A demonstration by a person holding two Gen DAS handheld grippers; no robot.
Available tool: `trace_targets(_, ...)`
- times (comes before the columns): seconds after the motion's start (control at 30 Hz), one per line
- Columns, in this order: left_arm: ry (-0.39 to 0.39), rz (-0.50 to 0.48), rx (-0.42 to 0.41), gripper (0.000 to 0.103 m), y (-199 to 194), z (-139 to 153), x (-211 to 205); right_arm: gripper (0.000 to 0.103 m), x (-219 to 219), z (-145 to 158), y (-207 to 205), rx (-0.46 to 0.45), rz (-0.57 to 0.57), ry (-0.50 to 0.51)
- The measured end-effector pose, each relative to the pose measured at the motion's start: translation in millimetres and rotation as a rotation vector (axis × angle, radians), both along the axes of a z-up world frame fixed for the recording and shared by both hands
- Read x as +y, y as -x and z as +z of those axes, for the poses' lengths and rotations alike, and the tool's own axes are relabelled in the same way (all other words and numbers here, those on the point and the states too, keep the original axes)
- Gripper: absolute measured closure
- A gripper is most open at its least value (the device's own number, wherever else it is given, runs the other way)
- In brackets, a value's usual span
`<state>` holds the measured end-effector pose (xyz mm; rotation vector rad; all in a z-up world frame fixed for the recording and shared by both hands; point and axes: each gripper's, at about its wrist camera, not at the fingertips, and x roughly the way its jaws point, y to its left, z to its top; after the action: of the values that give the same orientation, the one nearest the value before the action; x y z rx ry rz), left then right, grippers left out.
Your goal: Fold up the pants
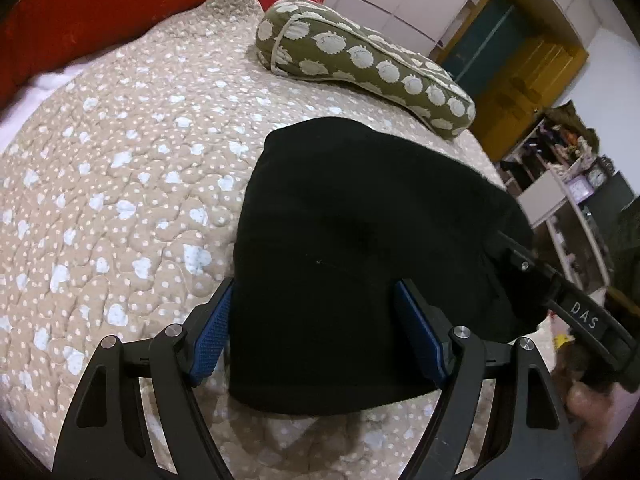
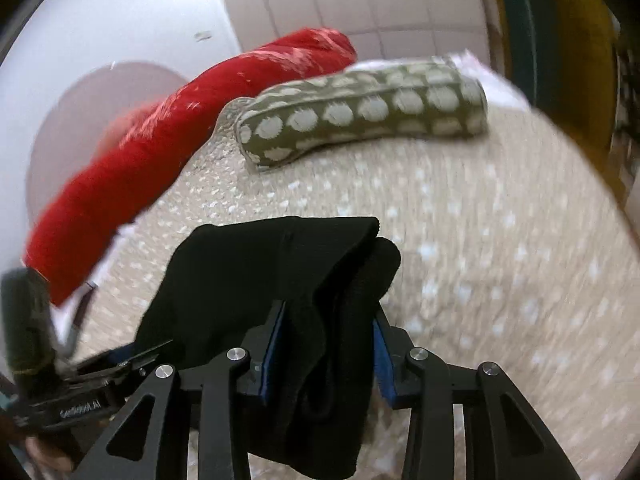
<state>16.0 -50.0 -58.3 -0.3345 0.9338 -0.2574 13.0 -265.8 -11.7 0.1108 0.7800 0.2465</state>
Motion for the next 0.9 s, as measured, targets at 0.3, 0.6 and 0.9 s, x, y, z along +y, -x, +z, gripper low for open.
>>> trace_targets(0.3, -0.104, -0.02, -0.02, 0.024, 1.5, 8.9, -8.4, 0.054, -39.5, -21.9, 0.6, 0.092, -0.085, -0.106)
trace_targets(0.6, -0.218, 0.024, -0.06, 0.024, 3.4, 20.0, -5.7, 0.059, 1.0, 18.1, 31.3, -0.045, 0.002, 0.06)
trace_targets(0.9, -0.265, 0.027, -0.062, 0.024, -0.8, 12.6, -10.6, 0.062, 20.5, -21.1, 26.3, 0.02, 0.01, 0.135)
